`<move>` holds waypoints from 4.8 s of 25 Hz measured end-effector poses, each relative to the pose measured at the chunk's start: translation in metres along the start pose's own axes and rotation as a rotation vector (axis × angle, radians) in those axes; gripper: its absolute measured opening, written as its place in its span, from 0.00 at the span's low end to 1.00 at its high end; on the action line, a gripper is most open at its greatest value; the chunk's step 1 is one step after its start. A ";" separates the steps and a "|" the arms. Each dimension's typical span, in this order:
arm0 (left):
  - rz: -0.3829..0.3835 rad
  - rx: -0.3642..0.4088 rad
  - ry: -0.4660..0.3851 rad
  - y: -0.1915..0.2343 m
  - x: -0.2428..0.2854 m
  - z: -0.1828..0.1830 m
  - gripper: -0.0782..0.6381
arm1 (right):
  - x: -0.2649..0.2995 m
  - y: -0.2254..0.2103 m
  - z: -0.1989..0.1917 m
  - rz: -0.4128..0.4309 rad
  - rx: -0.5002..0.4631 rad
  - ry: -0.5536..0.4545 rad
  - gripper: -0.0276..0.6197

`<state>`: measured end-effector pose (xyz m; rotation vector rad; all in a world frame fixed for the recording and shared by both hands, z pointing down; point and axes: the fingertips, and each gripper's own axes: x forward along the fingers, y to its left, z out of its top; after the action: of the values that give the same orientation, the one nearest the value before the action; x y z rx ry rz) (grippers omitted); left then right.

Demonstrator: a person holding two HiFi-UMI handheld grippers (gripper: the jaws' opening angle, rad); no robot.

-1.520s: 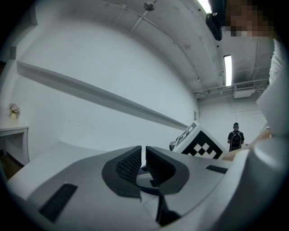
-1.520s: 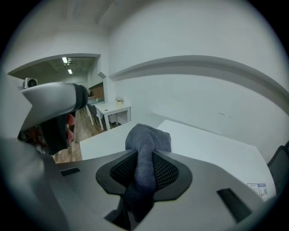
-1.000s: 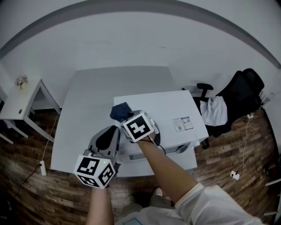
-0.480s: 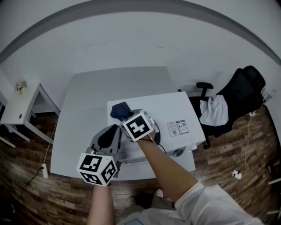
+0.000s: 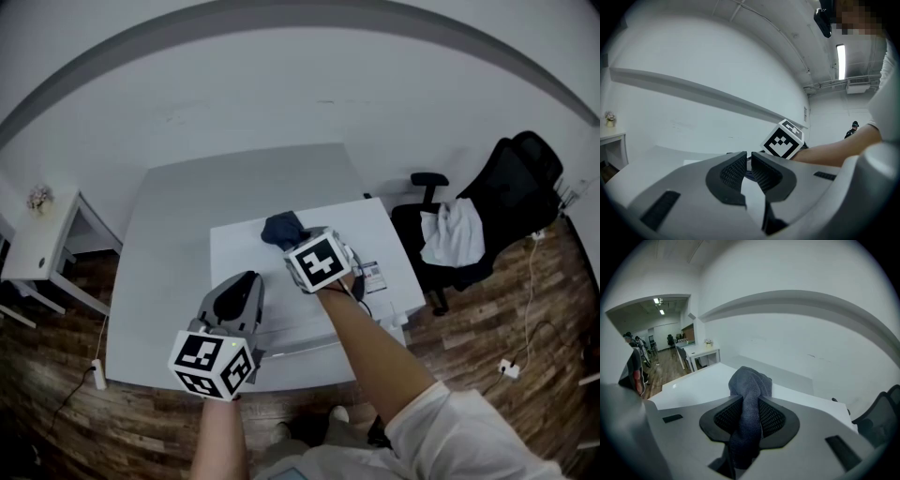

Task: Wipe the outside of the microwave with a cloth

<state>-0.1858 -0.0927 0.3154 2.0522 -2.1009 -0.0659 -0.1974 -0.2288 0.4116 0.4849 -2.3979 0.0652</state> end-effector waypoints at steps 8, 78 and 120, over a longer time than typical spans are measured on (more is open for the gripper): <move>-0.060 0.003 0.010 -0.040 0.038 -0.005 0.13 | -0.027 -0.093 -0.033 -0.087 0.074 0.006 0.21; -0.059 -0.160 -0.024 0.166 -0.103 -0.037 0.13 | 0.117 0.200 0.040 0.502 -1.418 0.607 0.21; -0.130 -0.219 0.163 0.188 -0.115 -0.097 0.13 | 0.037 0.268 -0.075 0.778 -1.557 1.012 0.20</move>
<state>-0.3528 0.0381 0.4296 1.9880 -1.7790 -0.1371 -0.2741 0.0209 0.5143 -0.9721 -0.9523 -0.8919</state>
